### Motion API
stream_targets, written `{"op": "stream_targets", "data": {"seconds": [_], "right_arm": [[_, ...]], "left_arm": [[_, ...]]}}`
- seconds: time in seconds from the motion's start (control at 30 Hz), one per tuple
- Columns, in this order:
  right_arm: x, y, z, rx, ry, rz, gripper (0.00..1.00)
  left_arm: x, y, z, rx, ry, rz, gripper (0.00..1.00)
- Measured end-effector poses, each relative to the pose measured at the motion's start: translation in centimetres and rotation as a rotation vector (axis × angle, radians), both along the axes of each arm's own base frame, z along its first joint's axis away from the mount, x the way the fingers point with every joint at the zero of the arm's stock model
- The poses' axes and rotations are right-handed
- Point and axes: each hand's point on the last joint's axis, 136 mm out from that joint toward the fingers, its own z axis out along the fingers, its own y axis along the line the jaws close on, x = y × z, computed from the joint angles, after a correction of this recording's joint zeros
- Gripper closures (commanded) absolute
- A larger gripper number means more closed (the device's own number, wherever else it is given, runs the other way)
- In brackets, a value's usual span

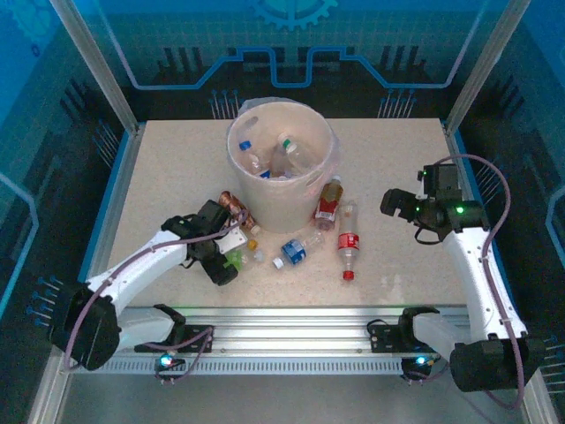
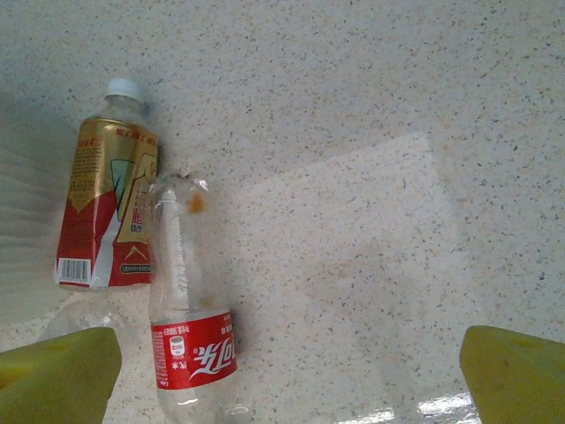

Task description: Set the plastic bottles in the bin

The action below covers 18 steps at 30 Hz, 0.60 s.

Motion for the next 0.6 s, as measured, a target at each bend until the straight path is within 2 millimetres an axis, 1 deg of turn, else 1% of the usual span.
{"op": "stream_targets", "data": {"seconds": [0.07, 0.2, 0.47, 0.6], "right_arm": [[-0.1, 0.0, -0.2, 0.001, 0.003, -0.002, 0.0], [-0.2, -0.1, -0.1, 0.003, 0.0, -0.005, 0.0], [-0.2, 0.1, -0.4, 0.015, 0.001, 0.002, 0.0], [-0.2, 0.1, -0.5, 0.015, 0.003, 0.002, 0.0]], "left_arm": [[-0.1, 0.0, -0.8, 0.015, 0.035, -0.008, 0.01], [0.2, -0.1, -1.4, 0.033, 0.065, -0.026, 0.01], [1.0, -0.3, -1.2, 0.032, 0.051, -0.047, 0.01], [1.1, -0.3, -1.7, 0.038, 0.064, -0.049, 0.01]]}}
